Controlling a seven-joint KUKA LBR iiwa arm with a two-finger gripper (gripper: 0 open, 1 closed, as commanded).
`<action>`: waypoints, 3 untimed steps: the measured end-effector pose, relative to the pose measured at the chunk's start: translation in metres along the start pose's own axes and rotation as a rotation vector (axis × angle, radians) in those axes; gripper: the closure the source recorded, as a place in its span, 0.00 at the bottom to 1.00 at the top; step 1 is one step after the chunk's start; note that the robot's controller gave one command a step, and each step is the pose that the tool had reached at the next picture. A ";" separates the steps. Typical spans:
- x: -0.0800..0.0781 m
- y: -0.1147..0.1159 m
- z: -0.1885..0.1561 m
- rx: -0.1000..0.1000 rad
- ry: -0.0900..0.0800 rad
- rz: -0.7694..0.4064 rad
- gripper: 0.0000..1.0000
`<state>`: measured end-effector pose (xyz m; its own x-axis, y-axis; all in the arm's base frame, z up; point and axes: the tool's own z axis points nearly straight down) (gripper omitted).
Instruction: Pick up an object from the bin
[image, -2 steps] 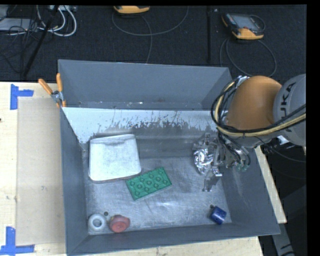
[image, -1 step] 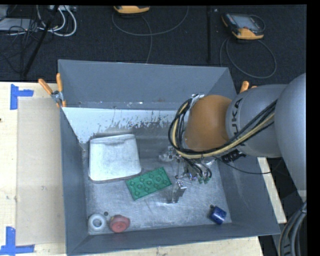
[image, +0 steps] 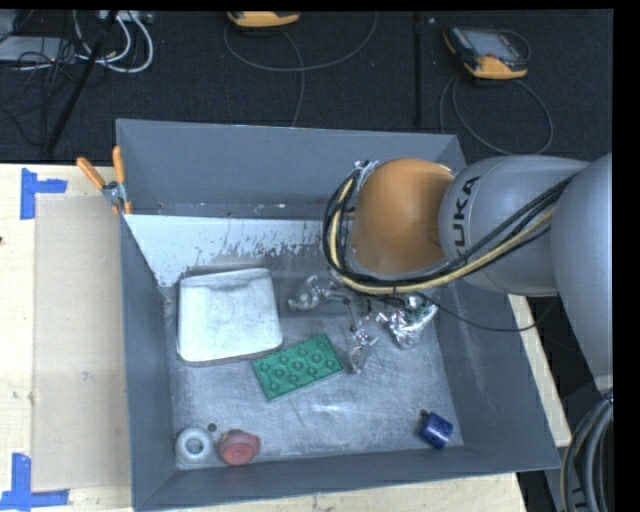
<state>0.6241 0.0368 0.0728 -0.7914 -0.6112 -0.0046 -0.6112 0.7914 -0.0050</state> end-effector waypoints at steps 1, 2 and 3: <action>-0.011 0.047 -0.012 -0.008 0.005 -0.360 0.00; -0.011 0.046 -0.012 -0.008 0.004 -0.356 1.00; -0.015 0.064 -0.102 -0.002 -0.001 -0.334 1.00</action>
Offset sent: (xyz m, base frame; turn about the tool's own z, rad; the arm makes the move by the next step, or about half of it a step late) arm -0.0201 0.0431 0.0126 -0.3619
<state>0.5957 0.0970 0.1745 -0.5469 -0.8372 -0.0041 -0.8372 0.5469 -0.0040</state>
